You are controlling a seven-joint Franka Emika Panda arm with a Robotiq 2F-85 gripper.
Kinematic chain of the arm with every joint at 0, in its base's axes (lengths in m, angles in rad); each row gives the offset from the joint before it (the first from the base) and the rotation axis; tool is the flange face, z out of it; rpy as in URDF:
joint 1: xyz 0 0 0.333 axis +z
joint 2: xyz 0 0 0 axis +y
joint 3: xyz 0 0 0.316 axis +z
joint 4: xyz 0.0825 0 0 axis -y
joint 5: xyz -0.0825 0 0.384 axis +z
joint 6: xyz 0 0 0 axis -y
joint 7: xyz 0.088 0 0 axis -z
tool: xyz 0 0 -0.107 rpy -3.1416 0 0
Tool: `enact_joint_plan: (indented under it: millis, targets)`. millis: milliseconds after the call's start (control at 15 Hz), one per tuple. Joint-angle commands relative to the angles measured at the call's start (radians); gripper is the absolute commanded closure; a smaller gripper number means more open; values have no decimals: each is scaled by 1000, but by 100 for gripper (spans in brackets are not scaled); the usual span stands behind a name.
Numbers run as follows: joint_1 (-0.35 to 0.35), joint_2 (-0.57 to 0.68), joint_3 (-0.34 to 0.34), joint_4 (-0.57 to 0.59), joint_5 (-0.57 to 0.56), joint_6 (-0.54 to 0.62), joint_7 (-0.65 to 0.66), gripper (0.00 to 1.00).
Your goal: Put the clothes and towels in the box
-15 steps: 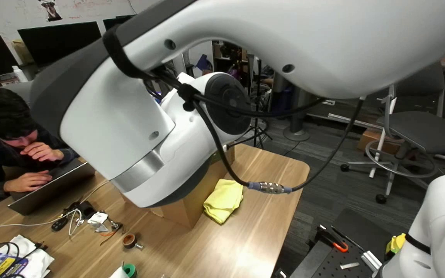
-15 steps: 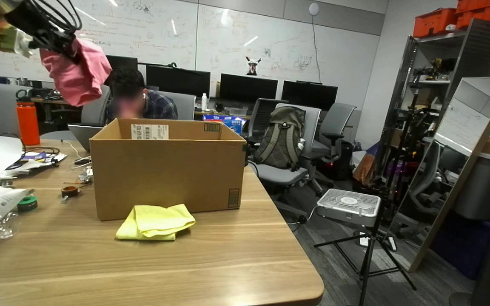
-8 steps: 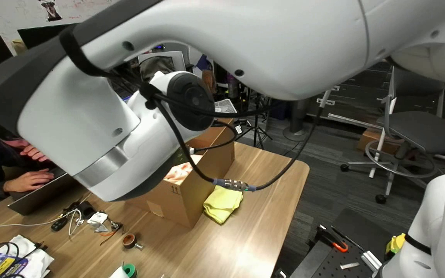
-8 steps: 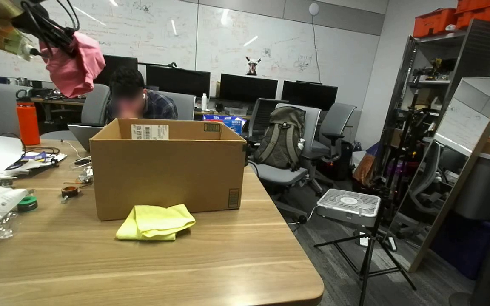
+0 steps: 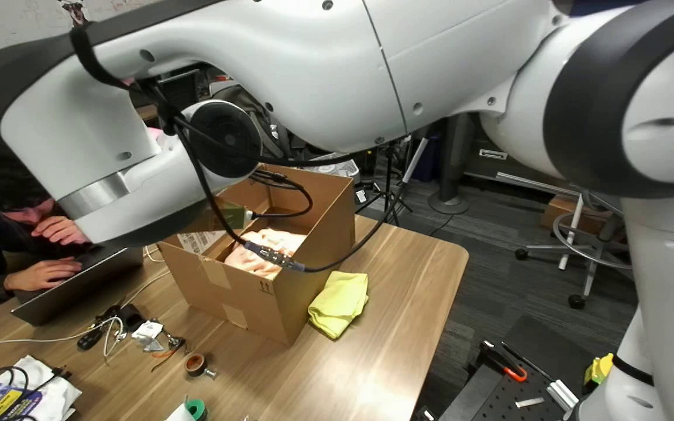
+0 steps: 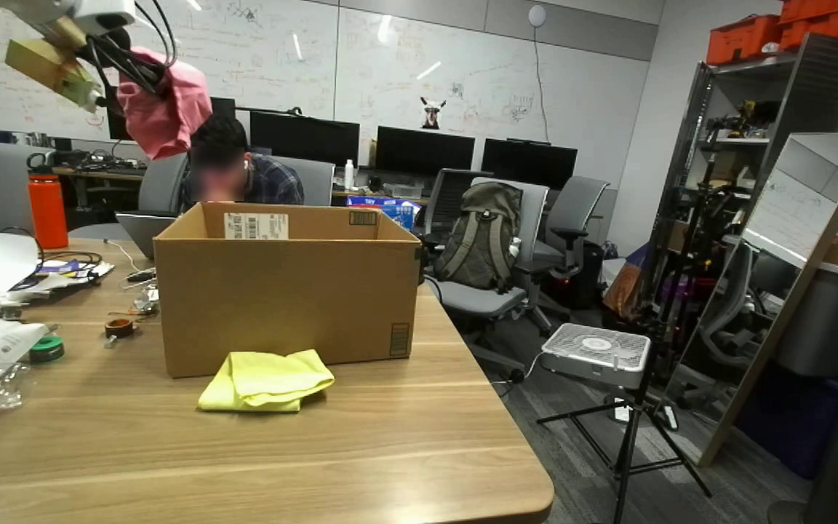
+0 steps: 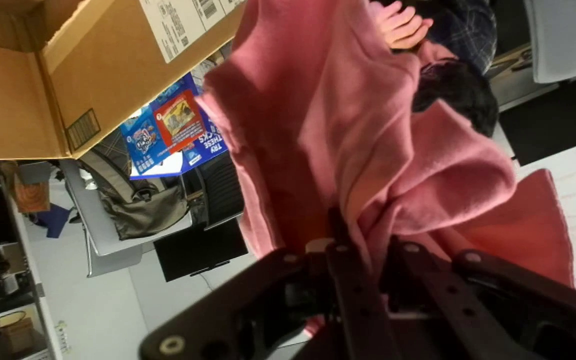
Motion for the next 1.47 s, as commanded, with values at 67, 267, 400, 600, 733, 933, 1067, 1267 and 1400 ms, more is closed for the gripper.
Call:
enact_joint_plan:
  millis: [67,267,400,600,733,933,1067,1267,1400]
  targets:
    - [6,128,-28,287,65,56,-122,97]
    - [-12,145,-29,366,105,66,-193,92]
    - [-33,141,-13,394,169,85,-269,62]
    - [-55,128,-2,412,235,97,-347,41]
    - [-73,119,10,415,287,117,-416,25]
    - [-114,107,40,409,382,160,-548,3]
    - [-155,91,66,389,459,198,-639,0]
    - [-222,54,94,343,543,233,-748,0]
    - [-272,22,106,313,592,236,-801,0]
